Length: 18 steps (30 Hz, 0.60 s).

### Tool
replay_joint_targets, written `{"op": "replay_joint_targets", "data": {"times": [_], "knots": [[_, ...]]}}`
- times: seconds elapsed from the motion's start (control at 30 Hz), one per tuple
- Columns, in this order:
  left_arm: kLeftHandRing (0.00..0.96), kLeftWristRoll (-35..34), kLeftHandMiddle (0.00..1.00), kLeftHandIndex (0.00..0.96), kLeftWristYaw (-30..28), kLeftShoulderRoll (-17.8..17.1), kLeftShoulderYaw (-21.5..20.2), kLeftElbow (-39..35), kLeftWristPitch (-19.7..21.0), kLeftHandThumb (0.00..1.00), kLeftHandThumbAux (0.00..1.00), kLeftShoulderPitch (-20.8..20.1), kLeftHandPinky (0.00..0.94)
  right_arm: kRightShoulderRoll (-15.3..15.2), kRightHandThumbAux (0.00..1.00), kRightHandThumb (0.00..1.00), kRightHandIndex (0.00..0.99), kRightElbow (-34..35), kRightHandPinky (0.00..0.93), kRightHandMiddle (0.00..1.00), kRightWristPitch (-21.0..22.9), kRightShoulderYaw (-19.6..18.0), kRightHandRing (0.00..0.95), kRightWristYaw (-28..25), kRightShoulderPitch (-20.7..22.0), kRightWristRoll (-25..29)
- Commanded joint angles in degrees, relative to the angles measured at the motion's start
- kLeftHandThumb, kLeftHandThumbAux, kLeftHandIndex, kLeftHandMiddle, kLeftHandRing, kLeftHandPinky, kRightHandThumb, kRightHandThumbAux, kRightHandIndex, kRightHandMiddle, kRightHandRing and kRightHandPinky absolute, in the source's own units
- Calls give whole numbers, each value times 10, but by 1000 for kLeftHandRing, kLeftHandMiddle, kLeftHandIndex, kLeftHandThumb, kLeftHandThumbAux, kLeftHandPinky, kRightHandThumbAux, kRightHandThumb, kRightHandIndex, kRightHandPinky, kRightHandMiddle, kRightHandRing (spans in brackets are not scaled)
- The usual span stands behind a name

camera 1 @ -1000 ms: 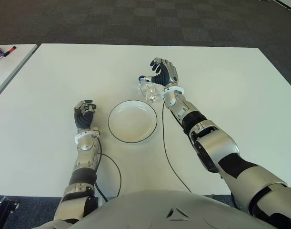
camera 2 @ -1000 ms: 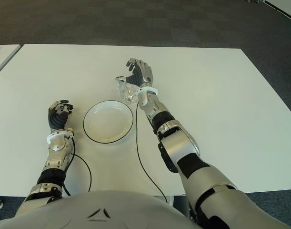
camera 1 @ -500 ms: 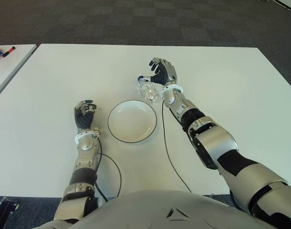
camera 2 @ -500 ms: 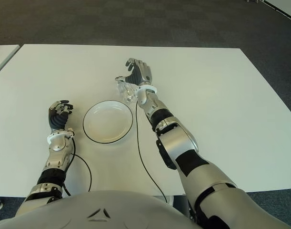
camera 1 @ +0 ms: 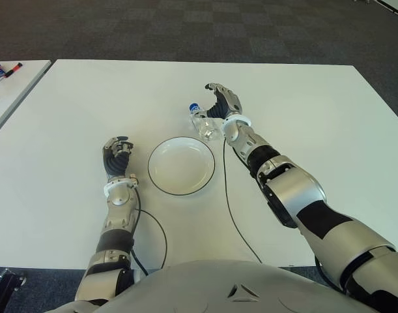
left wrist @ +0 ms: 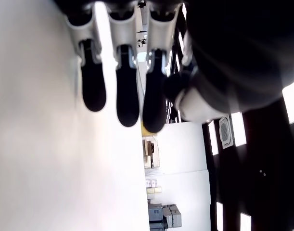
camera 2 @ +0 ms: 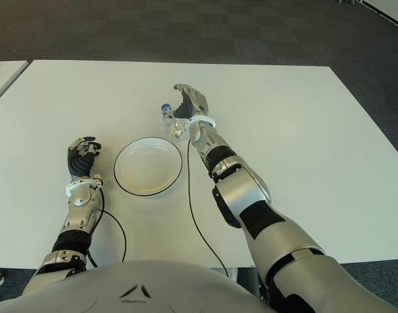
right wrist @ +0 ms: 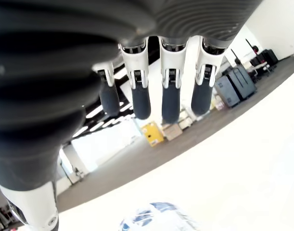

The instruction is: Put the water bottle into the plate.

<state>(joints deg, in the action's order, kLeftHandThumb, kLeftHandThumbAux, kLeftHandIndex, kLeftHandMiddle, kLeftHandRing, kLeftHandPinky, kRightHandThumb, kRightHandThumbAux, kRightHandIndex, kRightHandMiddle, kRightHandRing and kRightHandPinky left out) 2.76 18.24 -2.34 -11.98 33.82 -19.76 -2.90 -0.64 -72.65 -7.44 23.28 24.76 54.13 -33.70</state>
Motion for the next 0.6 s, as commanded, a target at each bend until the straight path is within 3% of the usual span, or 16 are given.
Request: {"op": "replay_joint_targets", "data": {"times": [0.03, 0.6], "knots": [[497, -10, 536, 419, -4, 18, 3, 26, 34, 682, 722, 26, 470, 2, 706, 207, 4, -3, 112, 49, 23, 15, 84, -9, 4, -12], [502, -5, 535, 418, -7, 18, 7, 22, 41, 682, 723, 28, 462, 7, 576, 89, 0, 1, 58, 0, 65, 17, 0, -46, 9, 3]]}}
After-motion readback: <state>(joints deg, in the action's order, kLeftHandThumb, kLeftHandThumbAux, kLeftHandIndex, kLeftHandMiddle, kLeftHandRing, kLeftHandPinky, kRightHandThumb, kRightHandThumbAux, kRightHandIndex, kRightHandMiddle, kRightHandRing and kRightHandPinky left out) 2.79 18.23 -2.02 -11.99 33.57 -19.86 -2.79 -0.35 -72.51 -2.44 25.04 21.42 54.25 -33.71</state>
